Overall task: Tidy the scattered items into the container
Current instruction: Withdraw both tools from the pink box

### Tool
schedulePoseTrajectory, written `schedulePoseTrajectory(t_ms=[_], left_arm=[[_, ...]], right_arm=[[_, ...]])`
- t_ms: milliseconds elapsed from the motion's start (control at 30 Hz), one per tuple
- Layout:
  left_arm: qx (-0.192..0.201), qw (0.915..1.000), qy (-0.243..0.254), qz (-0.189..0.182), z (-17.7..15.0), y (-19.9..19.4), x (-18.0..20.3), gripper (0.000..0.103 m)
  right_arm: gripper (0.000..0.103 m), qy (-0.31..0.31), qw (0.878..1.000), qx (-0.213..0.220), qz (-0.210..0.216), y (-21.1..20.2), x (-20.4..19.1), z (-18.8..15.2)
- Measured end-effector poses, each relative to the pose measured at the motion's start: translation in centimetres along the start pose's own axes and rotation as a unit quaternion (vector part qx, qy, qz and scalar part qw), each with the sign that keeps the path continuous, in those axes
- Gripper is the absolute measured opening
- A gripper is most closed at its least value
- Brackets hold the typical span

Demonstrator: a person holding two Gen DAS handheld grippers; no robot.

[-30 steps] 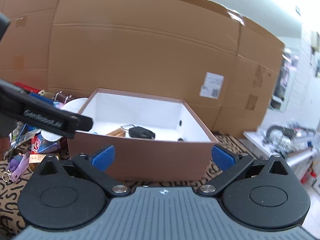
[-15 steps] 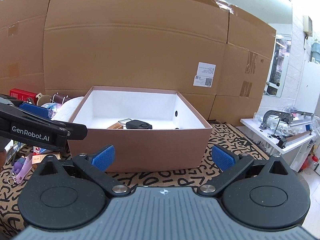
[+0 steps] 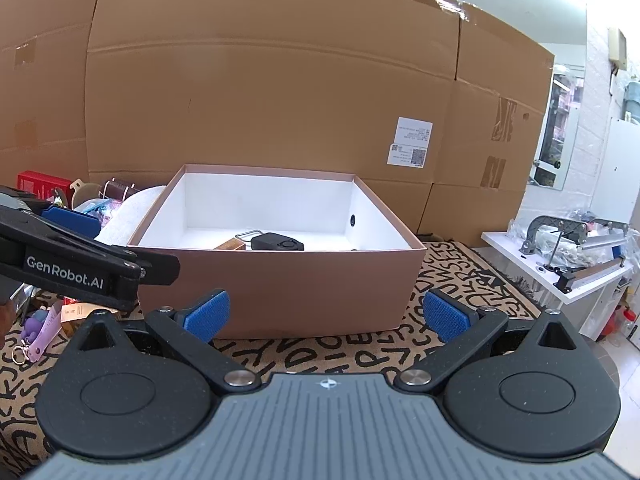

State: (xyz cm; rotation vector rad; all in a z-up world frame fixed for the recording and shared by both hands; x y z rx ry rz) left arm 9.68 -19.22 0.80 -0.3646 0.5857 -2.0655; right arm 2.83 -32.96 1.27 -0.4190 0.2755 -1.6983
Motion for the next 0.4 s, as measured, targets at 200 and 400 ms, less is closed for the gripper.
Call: schedulePoseTrajectory(t_ms=[200,400], left_arm=[[-0.003,1.0000,0.000,0.002,-0.12,0.21,-0.11,0.103],[-0.002,1.0000,0.000,0.004,-0.09,0.06,-0.31,0.103]], right_arm=[[0.102,-0.006,1.000,-0.001,0.001,0.12,-0.30,0.02],[0.102,-0.006,1.000,-0.004,0.001,0.34,-0.40,0.08]])
Point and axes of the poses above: each gripper's, at about its wrist camera, not at the fingertips, and y roughly the way its jaws point, x to its right, z to its top, the point moved 4 cm from there along y, roughly the way its jaws point, and after that the axes turned 1 degree about -z, right-handed, at the moved point
